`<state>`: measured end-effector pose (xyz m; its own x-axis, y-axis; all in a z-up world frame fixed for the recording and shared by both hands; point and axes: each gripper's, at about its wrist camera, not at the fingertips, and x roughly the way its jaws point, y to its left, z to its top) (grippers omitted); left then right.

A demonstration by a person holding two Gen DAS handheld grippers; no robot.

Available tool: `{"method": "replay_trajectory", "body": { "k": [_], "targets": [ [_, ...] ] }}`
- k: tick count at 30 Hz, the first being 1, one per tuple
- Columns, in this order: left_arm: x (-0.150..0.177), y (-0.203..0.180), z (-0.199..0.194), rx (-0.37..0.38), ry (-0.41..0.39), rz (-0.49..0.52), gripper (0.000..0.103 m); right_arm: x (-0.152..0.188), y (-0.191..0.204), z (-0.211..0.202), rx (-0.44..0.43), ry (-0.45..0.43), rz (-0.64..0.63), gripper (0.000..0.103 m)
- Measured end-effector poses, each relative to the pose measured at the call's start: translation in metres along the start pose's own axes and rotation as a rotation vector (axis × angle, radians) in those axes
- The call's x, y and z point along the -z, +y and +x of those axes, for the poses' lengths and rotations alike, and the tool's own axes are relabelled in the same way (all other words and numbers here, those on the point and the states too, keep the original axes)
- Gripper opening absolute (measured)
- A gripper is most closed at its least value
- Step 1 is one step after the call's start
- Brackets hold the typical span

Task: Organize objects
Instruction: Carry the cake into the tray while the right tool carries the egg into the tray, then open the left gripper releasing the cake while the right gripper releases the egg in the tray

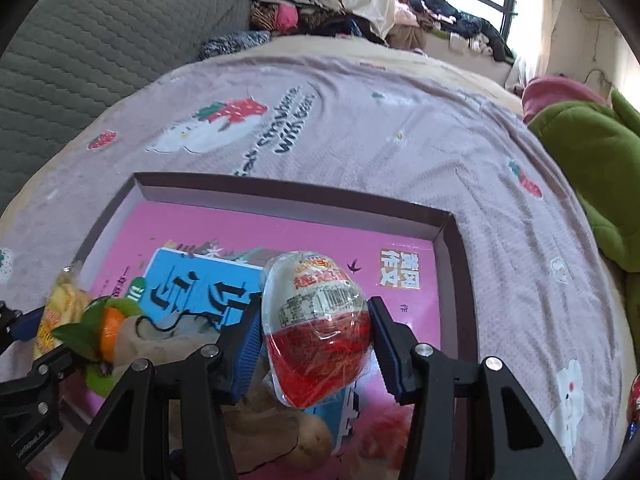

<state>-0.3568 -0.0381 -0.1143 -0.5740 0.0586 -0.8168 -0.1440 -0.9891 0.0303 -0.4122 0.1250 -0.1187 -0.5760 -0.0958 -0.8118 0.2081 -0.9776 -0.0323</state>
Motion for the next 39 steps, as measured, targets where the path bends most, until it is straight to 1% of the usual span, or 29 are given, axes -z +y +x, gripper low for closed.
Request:
{"method": "replay_trajectory", "body": {
  "k": [4,8,11,14,16,18,25,39],
  "targets": [
    [-0.001,0.001,0.000,0.000,-0.001,-0.001,0.040,-0.002,-0.007,0.009,-0.035,0.031,0.049,0.052],
    [-0.001,0.001,0.001,0.000,0.000,-0.002,0.042,-0.002,-0.006,0.008,-0.018,0.032,0.035,0.052],
    [-0.003,0.003,0.002,0.001,0.007,-0.012,0.047,-0.003,-0.005,0.004,-0.010,0.027,0.031,0.052],
    [-0.004,0.007,0.002,0.011,0.014,-0.020,0.053,-0.007,-0.006,-0.002,0.004,0.012,0.030,0.052],
    [-0.005,0.009,0.002,0.019,0.020,-0.027,0.056,-0.010,-0.007,-0.006,0.007,0.005,0.028,0.054],
    [-0.005,0.009,0.002,0.025,0.021,-0.028,0.057,-0.011,-0.009,-0.010,0.009,0.001,0.025,0.056],
    [-0.006,0.011,-0.002,0.033,0.020,-0.024,0.060,-0.012,-0.014,-0.017,0.021,-0.003,0.034,0.057],
    [-0.018,0.019,-0.026,0.067,-0.032,-0.061,0.062,-0.006,-0.011,-0.054,0.026,-0.066,0.014,0.058]
  ]
}}
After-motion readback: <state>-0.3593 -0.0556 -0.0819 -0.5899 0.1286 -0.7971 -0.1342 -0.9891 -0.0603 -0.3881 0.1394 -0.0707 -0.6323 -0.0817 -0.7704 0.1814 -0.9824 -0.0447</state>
